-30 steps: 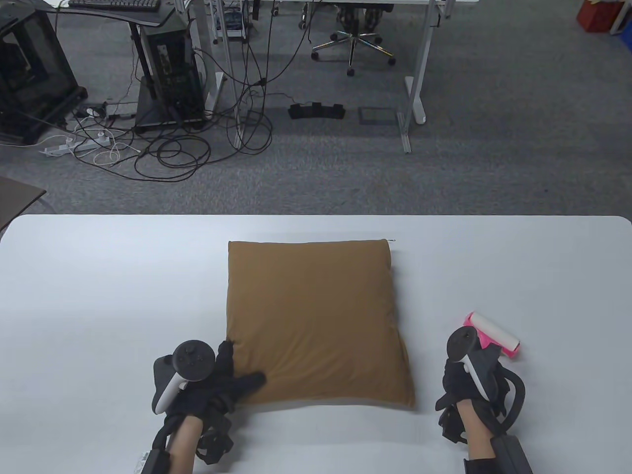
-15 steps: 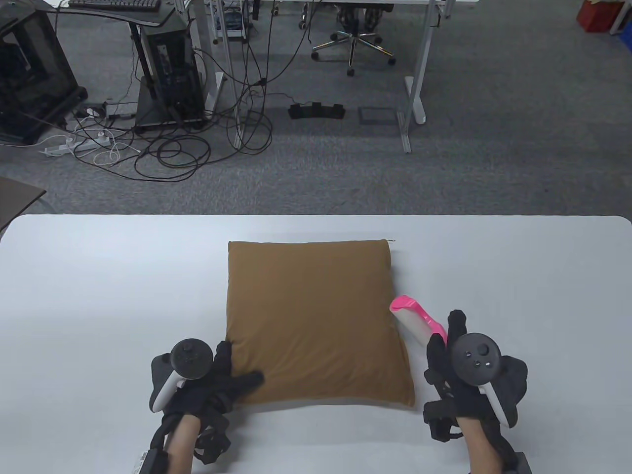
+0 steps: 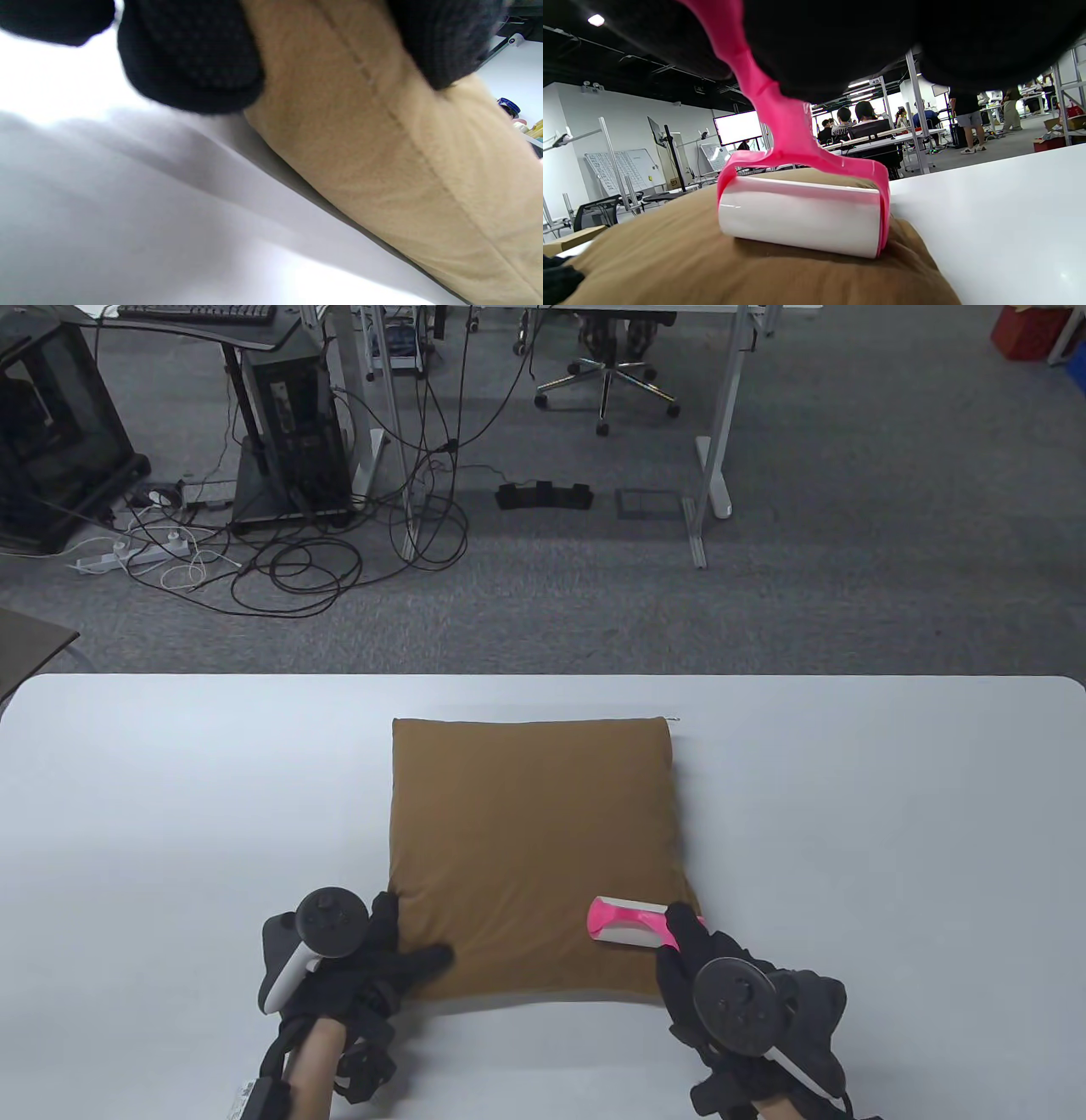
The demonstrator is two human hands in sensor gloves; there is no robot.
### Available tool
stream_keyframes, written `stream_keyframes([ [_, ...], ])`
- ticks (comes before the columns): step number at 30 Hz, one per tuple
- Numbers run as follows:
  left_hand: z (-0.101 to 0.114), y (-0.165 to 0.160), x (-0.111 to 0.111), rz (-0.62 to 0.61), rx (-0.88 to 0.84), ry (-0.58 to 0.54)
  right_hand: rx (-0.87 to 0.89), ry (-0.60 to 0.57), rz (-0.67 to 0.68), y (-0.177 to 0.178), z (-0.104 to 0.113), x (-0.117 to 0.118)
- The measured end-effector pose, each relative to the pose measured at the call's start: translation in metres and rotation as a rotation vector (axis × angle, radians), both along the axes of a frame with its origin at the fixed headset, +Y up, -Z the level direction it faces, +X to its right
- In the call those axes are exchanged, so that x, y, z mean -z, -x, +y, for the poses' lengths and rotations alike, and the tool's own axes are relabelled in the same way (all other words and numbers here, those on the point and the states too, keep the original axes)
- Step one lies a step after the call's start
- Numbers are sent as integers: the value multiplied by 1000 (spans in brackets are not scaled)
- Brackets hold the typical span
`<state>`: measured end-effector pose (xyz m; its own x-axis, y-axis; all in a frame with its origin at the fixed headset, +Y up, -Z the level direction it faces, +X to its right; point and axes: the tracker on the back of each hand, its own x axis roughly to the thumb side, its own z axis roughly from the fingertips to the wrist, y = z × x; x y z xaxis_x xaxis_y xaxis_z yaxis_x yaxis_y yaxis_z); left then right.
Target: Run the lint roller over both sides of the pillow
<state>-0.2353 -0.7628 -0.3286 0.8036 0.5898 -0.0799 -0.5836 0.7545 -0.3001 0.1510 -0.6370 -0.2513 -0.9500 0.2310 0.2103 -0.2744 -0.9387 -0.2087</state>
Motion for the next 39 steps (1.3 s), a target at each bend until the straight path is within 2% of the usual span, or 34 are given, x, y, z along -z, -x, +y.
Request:
stream_keyframes([
  [8, 0, -1, 0, 1, -1, -4, -49, 2, -114, 16, -4, 49],
  [18, 0, -2, 1, -4, 1, -2, 75, 183, -220, 15, -29, 139],
  [25, 1, -2, 2, -7, 3, 7, 163, 270, -257, 10, -46, 174],
  [29, 1, -2, 2, -7, -5, 11, 191, 278, -218, 8, -46, 173],
  [33, 1, -2, 2, -8, -3, 13, 222, 261, -156, 3, -37, 159],
  [39, 1, -2, 2, -10, 2, 14, 170, 212, -72, -8, -21, 119],
])
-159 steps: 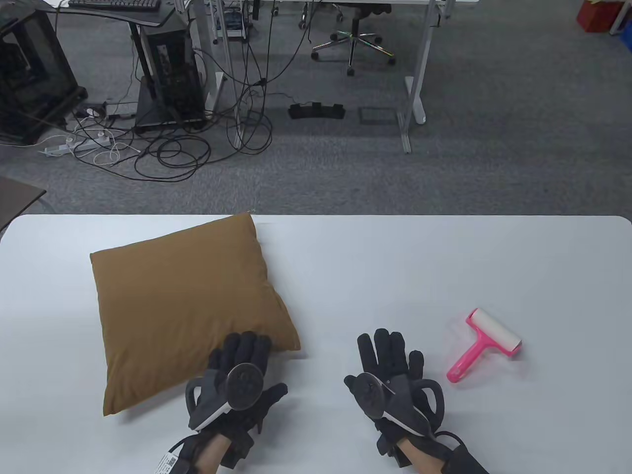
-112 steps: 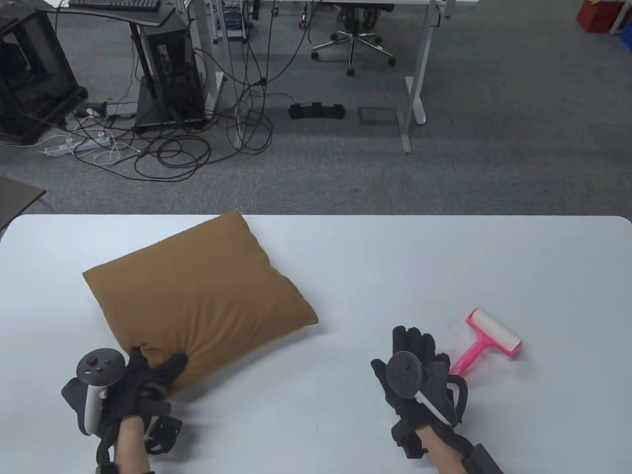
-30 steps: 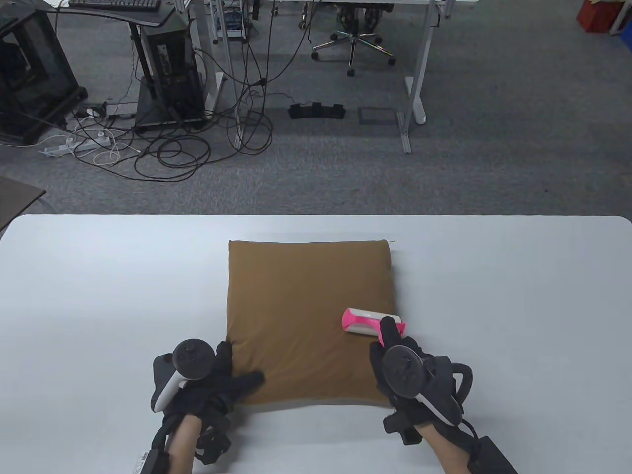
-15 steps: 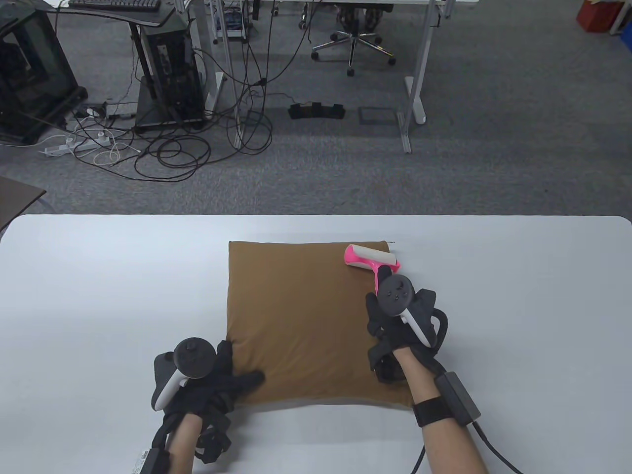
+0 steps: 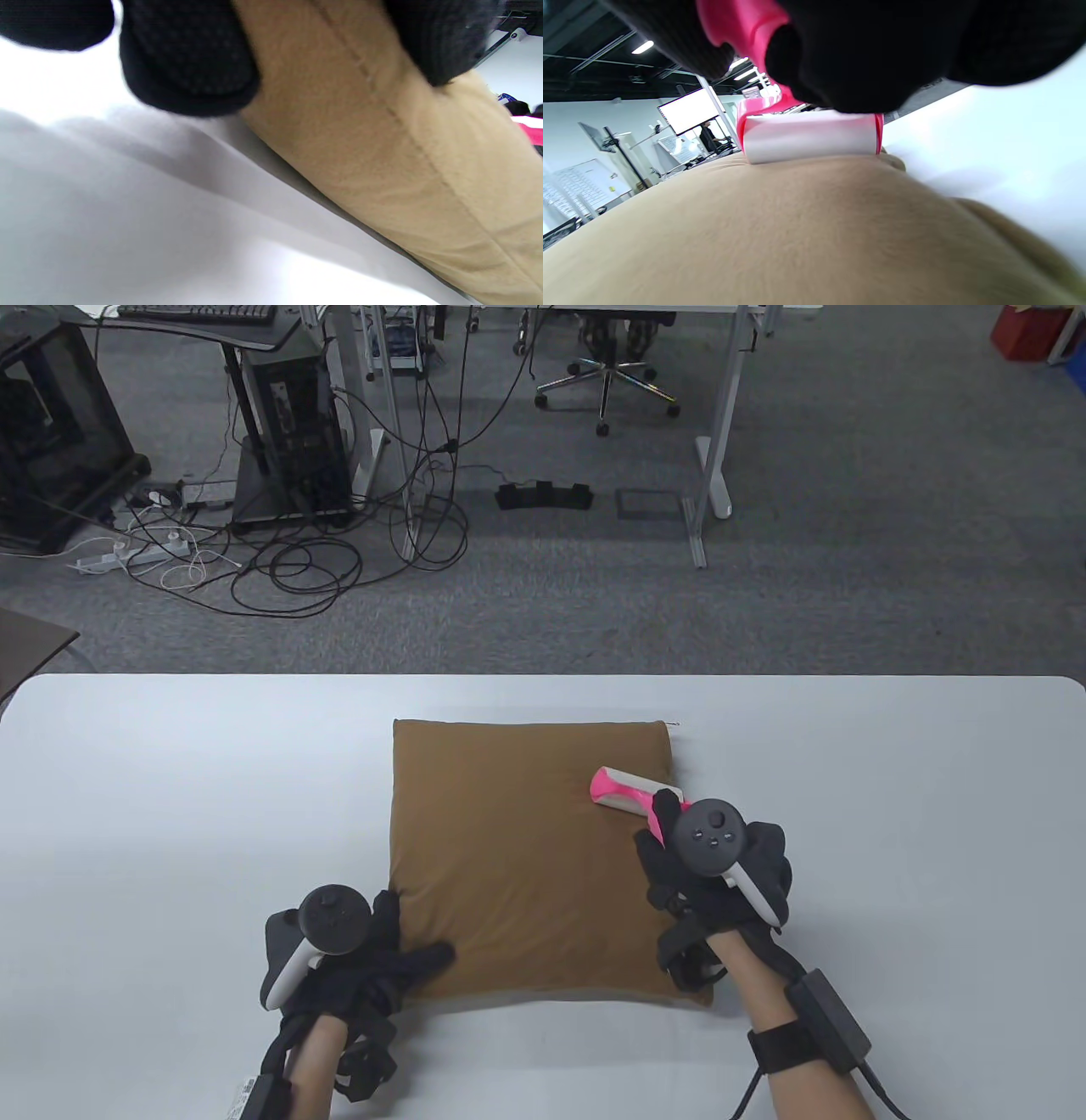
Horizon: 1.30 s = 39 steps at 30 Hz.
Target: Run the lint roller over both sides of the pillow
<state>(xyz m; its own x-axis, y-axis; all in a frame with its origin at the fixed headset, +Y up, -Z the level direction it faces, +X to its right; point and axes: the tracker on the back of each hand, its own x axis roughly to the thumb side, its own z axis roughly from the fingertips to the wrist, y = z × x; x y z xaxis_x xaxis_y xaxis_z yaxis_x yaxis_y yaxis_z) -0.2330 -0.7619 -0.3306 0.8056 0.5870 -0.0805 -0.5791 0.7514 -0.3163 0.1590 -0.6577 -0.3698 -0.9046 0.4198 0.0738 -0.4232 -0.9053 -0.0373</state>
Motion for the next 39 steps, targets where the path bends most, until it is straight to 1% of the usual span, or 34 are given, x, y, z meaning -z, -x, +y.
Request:
stream_keyframes([
  [4, 0, 0, -1, -1, 3, 3, -14, -22, 51, -8, 6, -32],
  [10, -1, -1, -2, 0, 11, 10, -22, 6, 129, -16, 10, -77],
  [13, -1, -1, -3, 0, 14, 12, -28, 25, 162, -17, 10, -94],
  [15, -1, -1, -3, -1, 17, 15, -29, 31, 171, -18, 11, -101],
  [17, -1, -1, -3, 0, 16, 15, -26, 32, 171, -21, 13, -104],
  [19, -1, -1, -4, 2, 14, 16, 14, 13, 170, -24, 18, -106],
  [22, -2, 0, -4, 6, 4, 20, 53, -87, 173, -24, 32, -115],
  [24, -1, -1, -4, 5, 4, 23, 49, -130, 200, -17, 38, -124],
  [26, -1, -1, -4, 3, 7, 24, 45, -139, 229, -8, 38, -129],
  [28, -1, 0, -4, 5, 6, 24, -9, -142, 236, 4, 33, -132],
  [31, -1, -1, -5, 4, 8, 21, -105, -171, 202, 21, 23, -128],
  [36, -1, -1, -4, 3, 10, 23, -168, -200, 135, 45, 21, -119],
  [39, -1, -1, -4, 2, 9, 26, -208, -201, 101, 59, 20, -103],
])
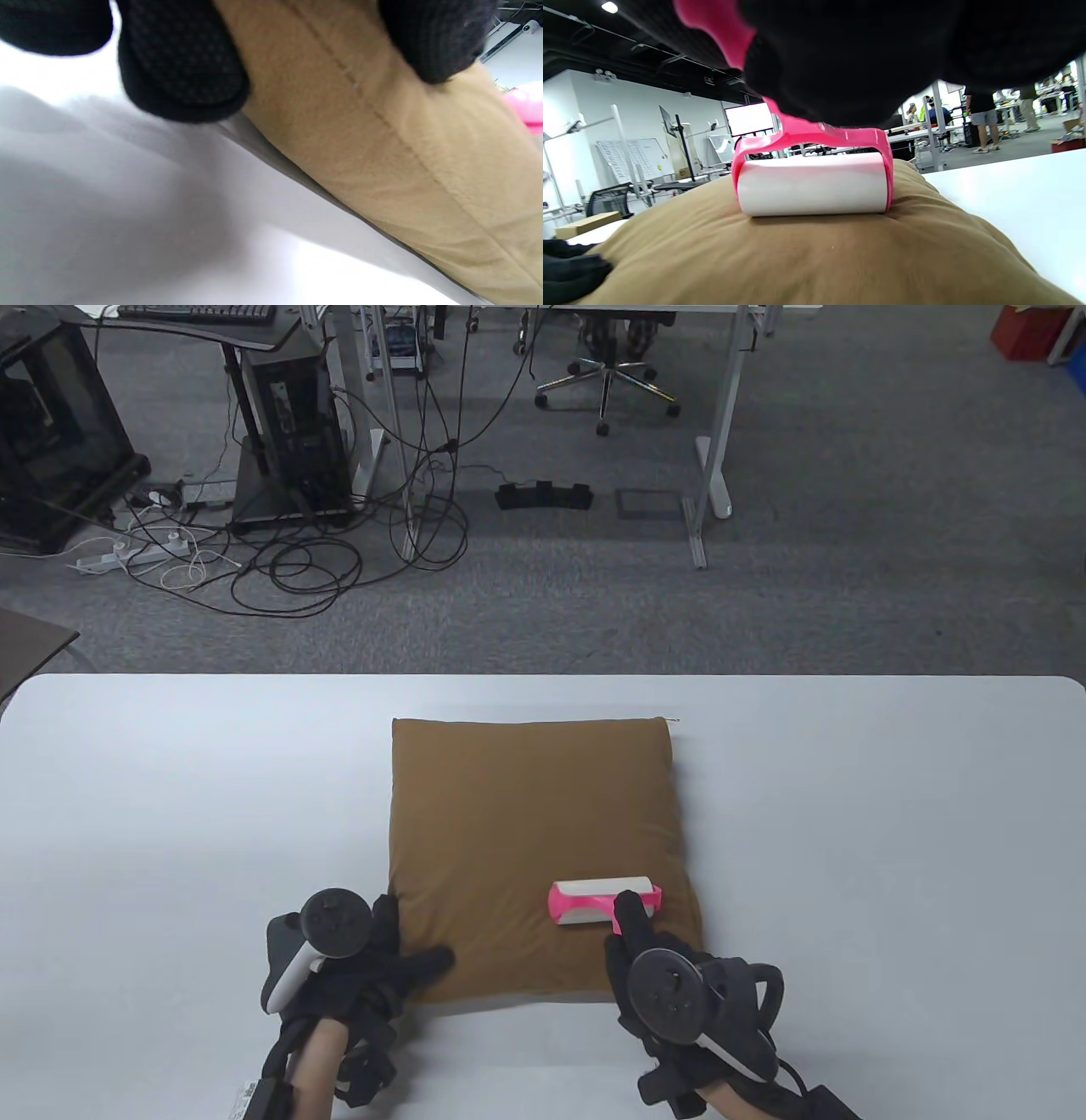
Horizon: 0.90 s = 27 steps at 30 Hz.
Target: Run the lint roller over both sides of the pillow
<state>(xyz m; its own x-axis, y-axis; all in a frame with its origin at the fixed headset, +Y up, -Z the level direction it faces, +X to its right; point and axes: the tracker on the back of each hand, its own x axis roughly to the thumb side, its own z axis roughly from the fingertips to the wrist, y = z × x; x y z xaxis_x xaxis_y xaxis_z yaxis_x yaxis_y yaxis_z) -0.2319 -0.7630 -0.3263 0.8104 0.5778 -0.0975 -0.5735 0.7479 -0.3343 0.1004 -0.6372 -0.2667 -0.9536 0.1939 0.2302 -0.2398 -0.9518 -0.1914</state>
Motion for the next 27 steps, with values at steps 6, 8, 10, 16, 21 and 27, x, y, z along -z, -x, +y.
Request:
stream_keyframes([
  [6, 0, 0, 0, 0, -3, 3, 27, 46, -40, 14, 0, 46],
  [8, 0, 0, 1, 0, -4, 5, 48, 87, -58, 16, -3, 65],
  [10, 0, 0, 1, -1, -5, 8, 59, 122, -74, 17, -7, 81],
  [16, 1, 0, 1, -5, -4, 16, 105, 194, -140, 20, -25, 131],
  [21, 1, 0, 3, -8, -5, 24, 134, 222, -185, 26, -30, 157],
  [27, 1, 0, 4, -11, -11, 31, 168, 246, -162, 29, -32, 165],
])
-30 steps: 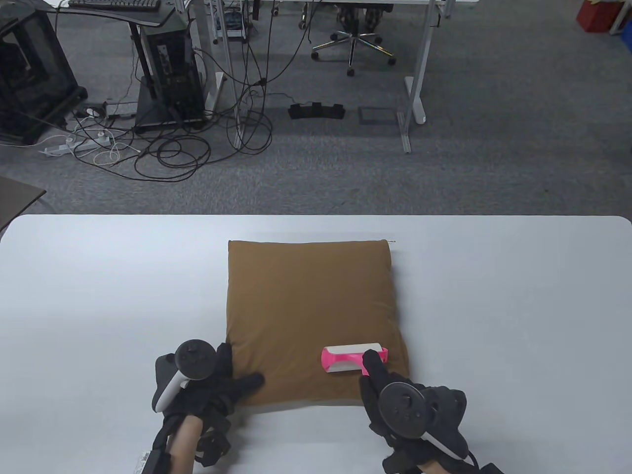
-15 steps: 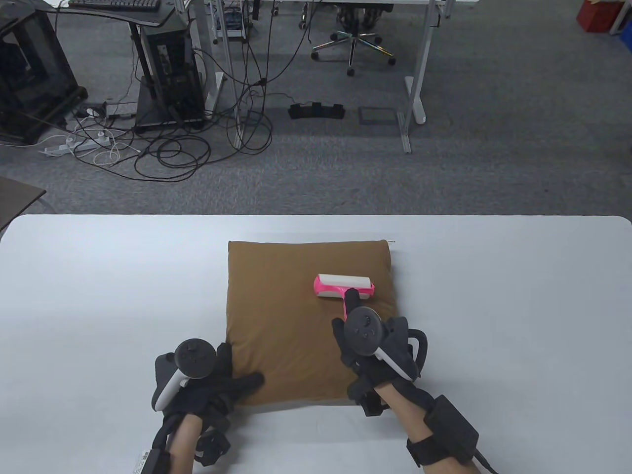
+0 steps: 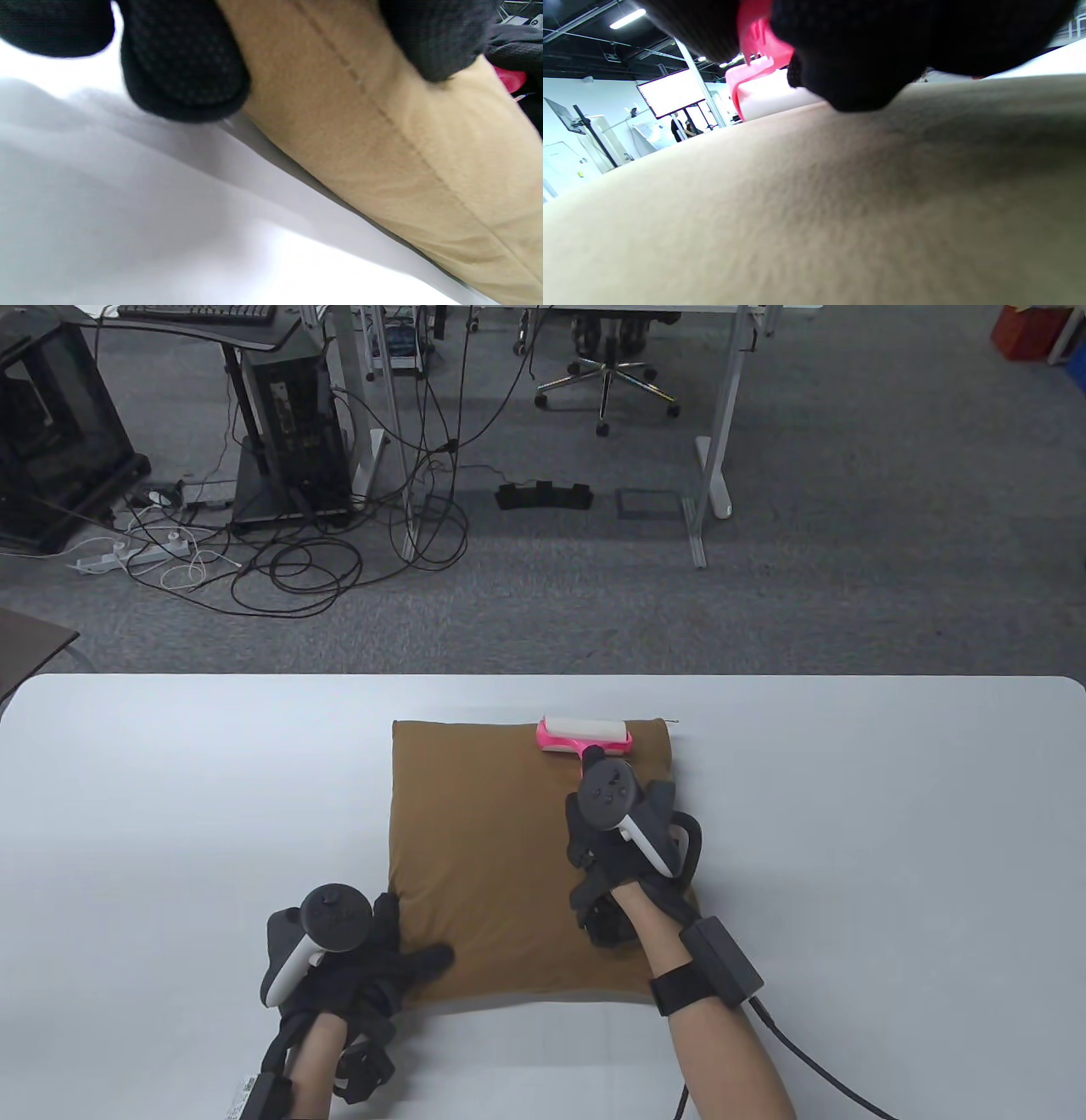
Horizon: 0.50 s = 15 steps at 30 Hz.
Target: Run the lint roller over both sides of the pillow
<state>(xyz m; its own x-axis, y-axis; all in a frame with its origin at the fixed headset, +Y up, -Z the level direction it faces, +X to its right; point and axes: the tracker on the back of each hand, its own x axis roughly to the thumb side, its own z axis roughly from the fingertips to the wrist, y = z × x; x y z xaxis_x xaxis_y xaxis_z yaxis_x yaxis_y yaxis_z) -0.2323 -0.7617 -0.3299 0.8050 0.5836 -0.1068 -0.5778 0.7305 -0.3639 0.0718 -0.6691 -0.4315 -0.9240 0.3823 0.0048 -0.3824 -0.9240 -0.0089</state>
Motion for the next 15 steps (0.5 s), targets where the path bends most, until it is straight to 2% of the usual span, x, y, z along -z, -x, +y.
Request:
stream_keyframes([
  [7, 0, 0, 0, 0, 2, -2, 0, -28, 95, -7, 9, -25],
  [15, 1, 0, 0, -2, 7, -5, -38, -95, 230, -23, 25, -87],
])
